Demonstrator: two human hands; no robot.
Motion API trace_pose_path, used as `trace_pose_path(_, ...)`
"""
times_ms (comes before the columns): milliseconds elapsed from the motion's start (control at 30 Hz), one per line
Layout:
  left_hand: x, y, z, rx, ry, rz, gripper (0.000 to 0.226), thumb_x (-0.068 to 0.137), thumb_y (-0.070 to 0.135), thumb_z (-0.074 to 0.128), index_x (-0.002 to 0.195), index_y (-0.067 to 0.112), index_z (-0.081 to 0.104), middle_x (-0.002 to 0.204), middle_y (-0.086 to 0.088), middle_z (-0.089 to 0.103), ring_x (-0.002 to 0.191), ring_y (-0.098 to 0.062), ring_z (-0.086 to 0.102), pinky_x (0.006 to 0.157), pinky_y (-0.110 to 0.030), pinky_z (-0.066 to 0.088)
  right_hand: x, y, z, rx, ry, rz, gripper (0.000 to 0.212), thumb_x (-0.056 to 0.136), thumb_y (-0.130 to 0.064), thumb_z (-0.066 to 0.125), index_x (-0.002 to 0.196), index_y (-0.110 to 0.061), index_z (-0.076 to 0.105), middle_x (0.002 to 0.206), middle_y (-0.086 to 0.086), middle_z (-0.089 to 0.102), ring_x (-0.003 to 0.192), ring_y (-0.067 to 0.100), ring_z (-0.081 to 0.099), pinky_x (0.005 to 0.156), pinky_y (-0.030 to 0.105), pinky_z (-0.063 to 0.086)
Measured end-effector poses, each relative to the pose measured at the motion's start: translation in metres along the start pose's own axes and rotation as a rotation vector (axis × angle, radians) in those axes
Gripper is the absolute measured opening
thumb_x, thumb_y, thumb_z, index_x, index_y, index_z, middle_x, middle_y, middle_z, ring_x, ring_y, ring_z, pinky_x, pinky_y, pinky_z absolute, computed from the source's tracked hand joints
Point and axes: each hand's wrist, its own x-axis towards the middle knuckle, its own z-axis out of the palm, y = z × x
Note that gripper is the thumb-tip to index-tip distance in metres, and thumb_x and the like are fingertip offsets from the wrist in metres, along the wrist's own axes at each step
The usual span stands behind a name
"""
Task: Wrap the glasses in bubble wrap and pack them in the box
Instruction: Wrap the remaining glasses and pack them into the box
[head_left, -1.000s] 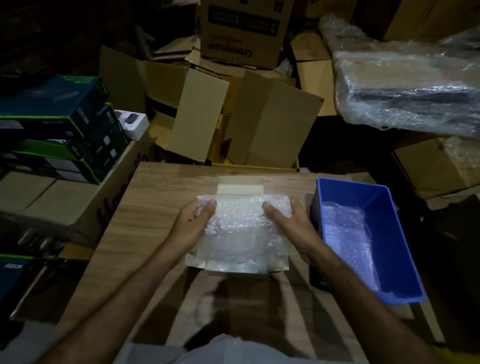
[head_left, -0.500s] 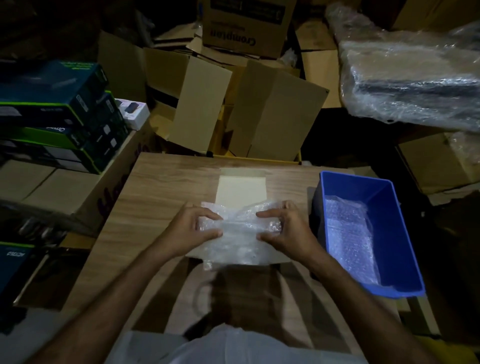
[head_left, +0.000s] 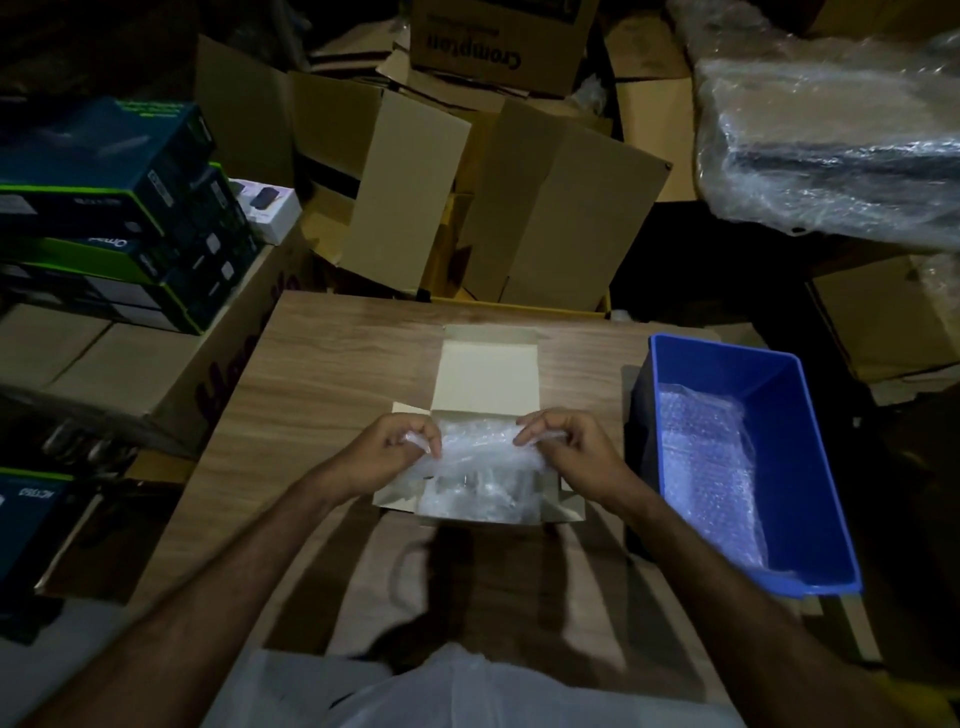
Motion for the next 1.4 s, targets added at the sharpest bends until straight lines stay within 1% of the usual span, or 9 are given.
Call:
trace_pose_path(200, 0.016, -0.012, -0.001, 0.111, 0.018, -0.058, 0.016, 0.09, 0.019, 0.069, 0.099, 0.015, 0.081, 0.108, -0.002, 0.069, 0.1, -0.011, 0.065, 0.091, -0.023, 0.051, 0.009, 0.017, -0.002, -0.318, 0.031, -0.003, 0.02, 0.078, -0.034, 0.086, 0.095, -0.026, 0.079, 0.109, -0.01, 0.071, 0.1, 0.002, 0.065, 0.086, 0.03, 0.059)
trace_pose_path(400, 0.052, -0.016, 0.015, 0.679, 0.353, 0.144, 0.028, 0.077, 0.006, 0.07, 0.086, 0.027, 0.054, 0.083, 0.009, 0.06, 0.075, -0.014, 0.056, 0.061, -0.032, 0.048, 0.031, 0.016, 0.011, -0.602, 0.182, -0.103, 0.015, 0.094, -0.027, 0.063, 0.108, -0.029, 0.059, 0.102, -0.007, 0.062, 0.086, 0.013, 0.06, 0.067, 0.03, 0.052)
trace_pose_path(600, 0.081, -0.034, 0.036, 1.206, 0.187, 0.155, 0.028, 0.056, -0.002, 0.08, 0.073, 0.013, 0.064, 0.075, -0.008, 0.06, 0.067, -0.028, 0.058, 0.055, -0.035, 0.044, 0.049, 0.05, 0.027, -1.018, 0.139, -0.189, 0.017, 0.07, -0.006, 0.082, 0.08, -0.017, 0.076, 0.086, 0.003, 0.069, 0.08, 0.026, 0.061, 0.067, 0.035, 0.043)
trace_pose_path(800, 0.076, -0.067, 0.067, 1.103, 0.074, -0.051, 0.029, 0.074, 0.001, 0.069, 0.103, 0.005, 0.069, 0.103, -0.015, 0.064, 0.088, -0.034, 0.065, 0.071, -0.041, 0.056, 0.044, 0.063, 0.054, -0.978, 0.042, -0.131, 0.019, 0.062, -0.003, 0.071, 0.08, -0.006, 0.068, 0.091, 0.018, 0.065, 0.083, 0.039, 0.063, 0.064, 0.04, 0.048)
trace_pose_path(900, 0.072, -0.051, 0.065, 0.775, 0.045, -0.149, 0.06, 0.094, 0.021, 0.057, 0.151, 0.015, 0.036, 0.135, -0.019, 0.055, 0.115, -0.037, 0.06, 0.089, -0.042, 0.051, 0.042, 0.059, 0.054, -0.952, -0.128, 0.096, 0.081, 0.075, -0.022, 0.08, 0.145, -0.003, 0.045, 0.145, 0.023, 0.05, 0.128, 0.037, 0.053, 0.097, 0.041, 0.049)
trace_pose_path(1033, 0.083, -0.036, 0.047, 0.832, -0.281, -0.241, 0.124, 0.07, 0.034, 0.089, 0.16, 0.034, 0.004, 0.151, -0.02, 0.033, 0.131, -0.037, 0.048, 0.1, -0.043, 0.05, 0.047, 0.047, 0.046, -0.968, -0.354, 0.142, 0.13, 0.064, -0.032, 0.094, 0.16, -0.005, 0.011, 0.162, 0.02, 0.026, 0.149, 0.034, 0.029, 0.116, 0.041, 0.036)
trace_pose_path(1133, 0.092, -0.034, 0.042, 0.938, -0.411, -0.323, 0.152, 0.051, 0.018, 0.1, 0.159, 0.041, -0.005, 0.156, -0.018, 0.018, 0.136, -0.038, 0.043, 0.101, -0.044, 0.052, 0.048, 0.041, 0.046, -0.97, -0.385, 0.135, 0.124, 0.066, -0.026, 0.093, 0.158, -0.002, 0.015, 0.159, 0.019, 0.029, 0.147, 0.034, 0.028, 0.115, 0.04, 0.034)
trace_pose_path(1267, 0.091, -0.032, 0.05, 1.044, -0.331, -0.211, 0.111, 0.077, 0.007, 0.081, 0.157, 0.036, 0.009, 0.143, -0.013, 0.029, 0.128, -0.039, 0.05, 0.092, -0.041, 0.051, 0.049, 0.043, 0.055, -1.026, -0.328, 0.132, 0.095, 0.085, -0.023, 0.076, 0.157, -0.001, 0.018, 0.155, 0.022, 0.034, 0.142, 0.037, 0.034, 0.116, 0.043, 0.032)
trace_pose_path(1400, 0.089, -0.036, 0.053, 1.232, -0.297, -0.091, 0.111, 0.068, 0.005, 0.084, 0.157, 0.022, 0.021, 0.136, -0.015, 0.04, 0.127, -0.034, 0.045, 0.096, -0.041, 0.046, 0.046, 0.046, 0.06, -1.011, -0.291, 0.15, 0.096, 0.084, -0.025, 0.078, 0.156, 0.0, 0.018, 0.153, 0.023, 0.034, 0.139, 0.038, 0.036, 0.114, 0.042, 0.034)
